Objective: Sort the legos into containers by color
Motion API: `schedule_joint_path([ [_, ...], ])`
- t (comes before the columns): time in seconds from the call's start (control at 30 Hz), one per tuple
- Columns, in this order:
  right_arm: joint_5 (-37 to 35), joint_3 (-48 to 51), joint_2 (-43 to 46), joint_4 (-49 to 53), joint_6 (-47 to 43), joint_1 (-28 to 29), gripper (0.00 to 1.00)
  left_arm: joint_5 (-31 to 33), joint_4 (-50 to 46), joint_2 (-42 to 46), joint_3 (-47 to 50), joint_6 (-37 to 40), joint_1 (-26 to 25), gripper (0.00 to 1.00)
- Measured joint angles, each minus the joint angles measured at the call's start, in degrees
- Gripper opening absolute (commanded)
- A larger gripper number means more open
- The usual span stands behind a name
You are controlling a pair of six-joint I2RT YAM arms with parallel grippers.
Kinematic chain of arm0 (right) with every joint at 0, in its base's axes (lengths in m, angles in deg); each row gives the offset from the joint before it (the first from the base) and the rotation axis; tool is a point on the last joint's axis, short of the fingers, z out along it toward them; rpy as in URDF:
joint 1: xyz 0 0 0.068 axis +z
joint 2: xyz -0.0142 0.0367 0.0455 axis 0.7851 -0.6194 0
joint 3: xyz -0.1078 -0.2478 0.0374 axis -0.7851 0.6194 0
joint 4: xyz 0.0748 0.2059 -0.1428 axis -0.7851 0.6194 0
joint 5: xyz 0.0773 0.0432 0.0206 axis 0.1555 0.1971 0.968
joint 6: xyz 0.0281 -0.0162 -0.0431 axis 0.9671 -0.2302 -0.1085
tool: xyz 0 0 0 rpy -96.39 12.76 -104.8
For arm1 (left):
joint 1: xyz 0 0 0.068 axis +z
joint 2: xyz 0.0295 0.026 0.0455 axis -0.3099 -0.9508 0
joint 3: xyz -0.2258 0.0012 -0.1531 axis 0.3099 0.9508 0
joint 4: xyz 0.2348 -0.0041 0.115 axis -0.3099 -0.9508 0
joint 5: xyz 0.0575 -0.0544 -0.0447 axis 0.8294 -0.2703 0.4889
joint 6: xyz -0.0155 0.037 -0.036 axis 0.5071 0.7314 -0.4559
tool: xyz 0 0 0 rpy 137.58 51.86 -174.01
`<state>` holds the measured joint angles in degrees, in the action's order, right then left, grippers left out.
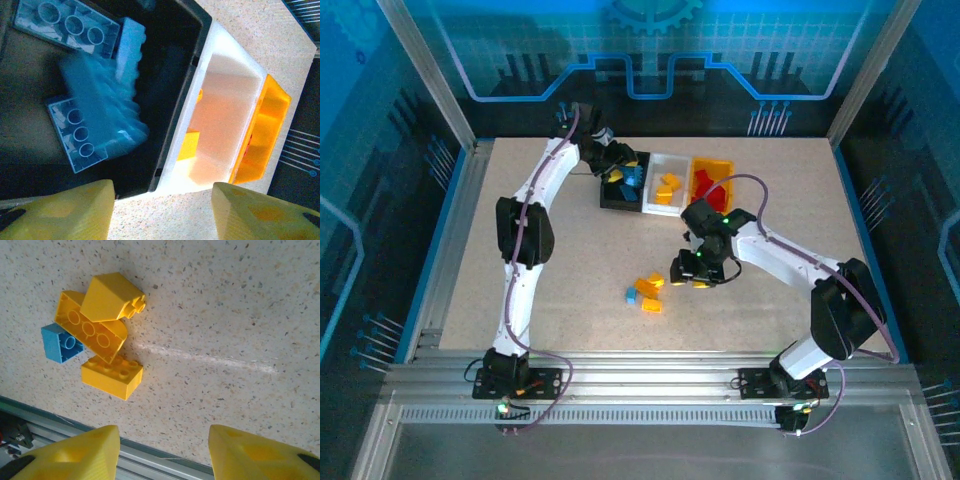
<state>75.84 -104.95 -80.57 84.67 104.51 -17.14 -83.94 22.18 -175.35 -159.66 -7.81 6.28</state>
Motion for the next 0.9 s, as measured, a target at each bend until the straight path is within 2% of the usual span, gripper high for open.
schedule_joint_path([
  [0.2,-1.01,-1.9,-1.4,1.6,-0.5,2.58,0.53,-0.22,-0.04,0.15,-0.04,0.07,0.0,0.61],
  [0.3,-1.18,-5.05,-4.94,1.9,-1.57,4.28,0.55,-0.17,0.11,2.97,4.2,0.57,0.0,0.62],
  [0.4,-1.42,-8.31,-9.53,1.99,-2.75,5.97,0.56,-0.09,0.7,9.84,13.07,1.18,0.0,0.64],
  [0.7,-3.3,-17.57,-20.2,3.19,-6.54,7.34,0.56,0.5,5.09,39.12,44.83,3.28,0.04,0.67],
  [0.9,-3.85,-22.08,-25.24,3.96,-8.26,6.45,0.56,0.81,6.8,51.28,61.88,3.28,0.04,0.68],
])
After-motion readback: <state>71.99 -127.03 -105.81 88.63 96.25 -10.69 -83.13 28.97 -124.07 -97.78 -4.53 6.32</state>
